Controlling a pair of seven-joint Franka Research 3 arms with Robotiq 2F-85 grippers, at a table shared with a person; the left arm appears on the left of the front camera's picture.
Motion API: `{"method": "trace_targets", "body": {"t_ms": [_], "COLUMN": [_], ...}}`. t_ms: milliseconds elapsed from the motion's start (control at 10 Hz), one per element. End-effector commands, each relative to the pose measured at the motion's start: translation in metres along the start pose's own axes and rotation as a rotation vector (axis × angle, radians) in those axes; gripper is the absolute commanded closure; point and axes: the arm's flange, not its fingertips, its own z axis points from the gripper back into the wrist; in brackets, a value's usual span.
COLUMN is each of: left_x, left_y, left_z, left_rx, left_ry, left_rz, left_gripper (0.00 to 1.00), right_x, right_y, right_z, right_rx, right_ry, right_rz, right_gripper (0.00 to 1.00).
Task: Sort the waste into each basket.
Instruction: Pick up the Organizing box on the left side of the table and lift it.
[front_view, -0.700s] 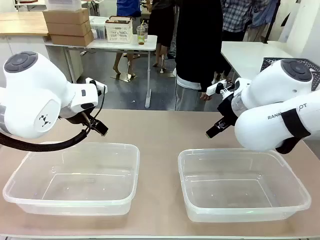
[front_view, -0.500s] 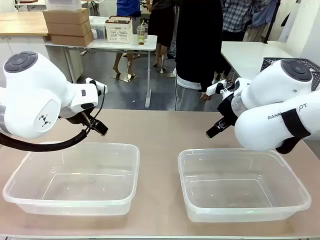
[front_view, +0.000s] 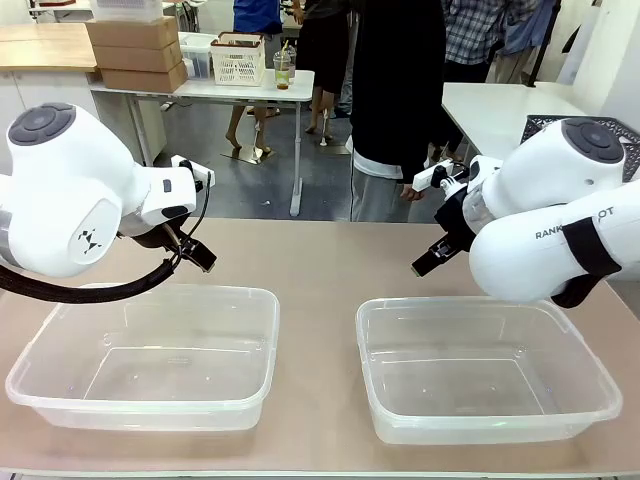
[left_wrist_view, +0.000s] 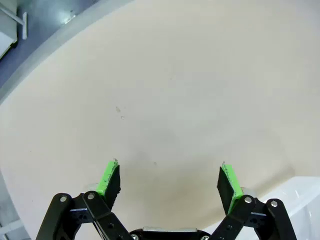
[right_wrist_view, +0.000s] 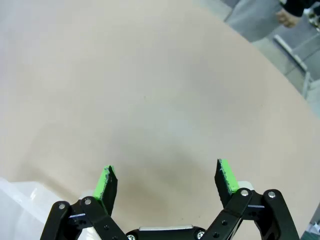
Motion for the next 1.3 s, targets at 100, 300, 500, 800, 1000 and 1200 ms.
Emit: {"method": "trace_targets", "body": {"t_ms": [100,300,500,800,1000,1200], "left_x": [0.000,0.009,-0.006,0.034,0.029,-0.004], "left_y": [0.000,0.007,-0.001,-0.004,0.001,0.059], "left_z": [0.000,0.035,0.146,0.135,0.177,0.201], "left_rx": [0.000,-0.010,-0.039,0.000,-0.139,-0.488], "left_ry": [0.000,-0.022,-0.175,-0.175,-0.221,-0.013], "left_rz": [0.000,-0.021,-0.092,-0.078,-0.093,0.502], "left_gripper": [0.00,0.00,0.00,0.00,0.00,0.00], "right_x": [0.000,0.001,-0.039,0.028,0.018,-0.025], "right_y": [0.000,-0.005,-0.004,-0.025,-0.034,-0.075], "right_z": [0.000,0.035,0.163,0.141,0.186,0.239], "right_rx": [0.000,0.003,-0.045,-0.074,0.014,0.440], "right_ry": [0.000,-0.018,-0.190,-0.179,-0.234,-0.163], "right_rz": [-0.001,-0.015,-0.098,-0.084,-0.209,-0.705], "right_gripper": [0.00,0.00,0.00,0.00,0.00,0.00]}}
